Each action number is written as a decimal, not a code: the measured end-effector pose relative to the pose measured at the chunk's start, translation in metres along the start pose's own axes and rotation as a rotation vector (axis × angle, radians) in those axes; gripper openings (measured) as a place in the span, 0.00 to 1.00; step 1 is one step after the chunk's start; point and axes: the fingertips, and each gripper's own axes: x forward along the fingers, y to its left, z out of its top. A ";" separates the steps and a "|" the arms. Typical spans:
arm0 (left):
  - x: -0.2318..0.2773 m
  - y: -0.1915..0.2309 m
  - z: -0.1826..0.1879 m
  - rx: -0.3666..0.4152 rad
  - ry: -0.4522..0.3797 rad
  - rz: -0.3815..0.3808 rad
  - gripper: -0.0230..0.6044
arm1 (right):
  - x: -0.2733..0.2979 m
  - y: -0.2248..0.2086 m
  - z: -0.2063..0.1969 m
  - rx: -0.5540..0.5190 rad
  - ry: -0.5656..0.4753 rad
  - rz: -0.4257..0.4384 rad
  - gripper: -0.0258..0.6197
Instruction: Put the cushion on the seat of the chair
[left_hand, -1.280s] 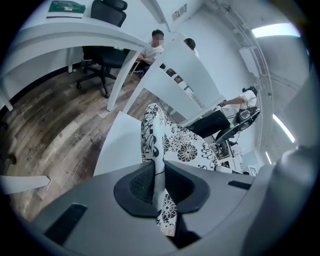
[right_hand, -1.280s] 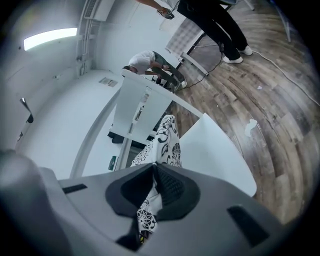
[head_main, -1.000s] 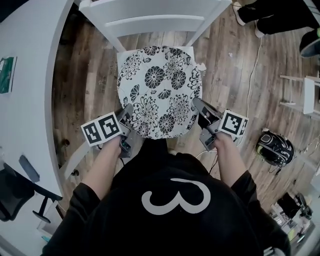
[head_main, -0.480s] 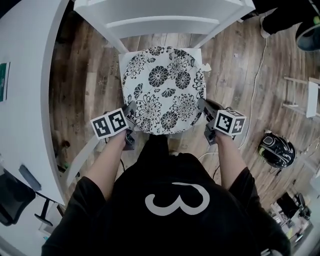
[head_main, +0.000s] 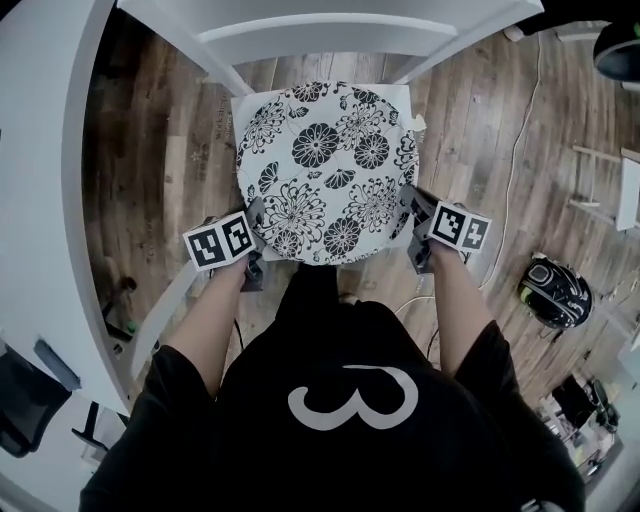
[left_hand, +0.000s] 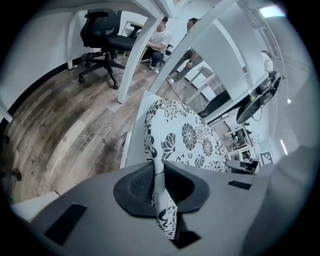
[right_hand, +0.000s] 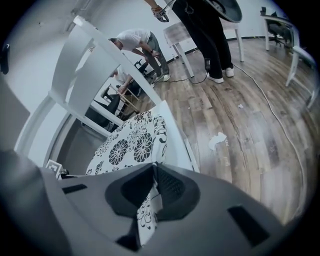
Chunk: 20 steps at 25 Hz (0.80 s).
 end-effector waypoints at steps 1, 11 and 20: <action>0.002 0.002 -0.001 0.013 0.006 0.010 0.10 | 0.002 -0.002 0.000 -0.002 0.001 -0.012 0.08; 0.021 0.021 -0.004 0.056 0.062 0.139 0.12 | 0.012 -0.038 -0.001 -0.071 0.027 -0.167 0.15; 0.021 0.036 -0.003 0.124 0.059 0.270 0.38 | 0.023 -0.043 -0.004 -0.140 0.059 -0.224 0.44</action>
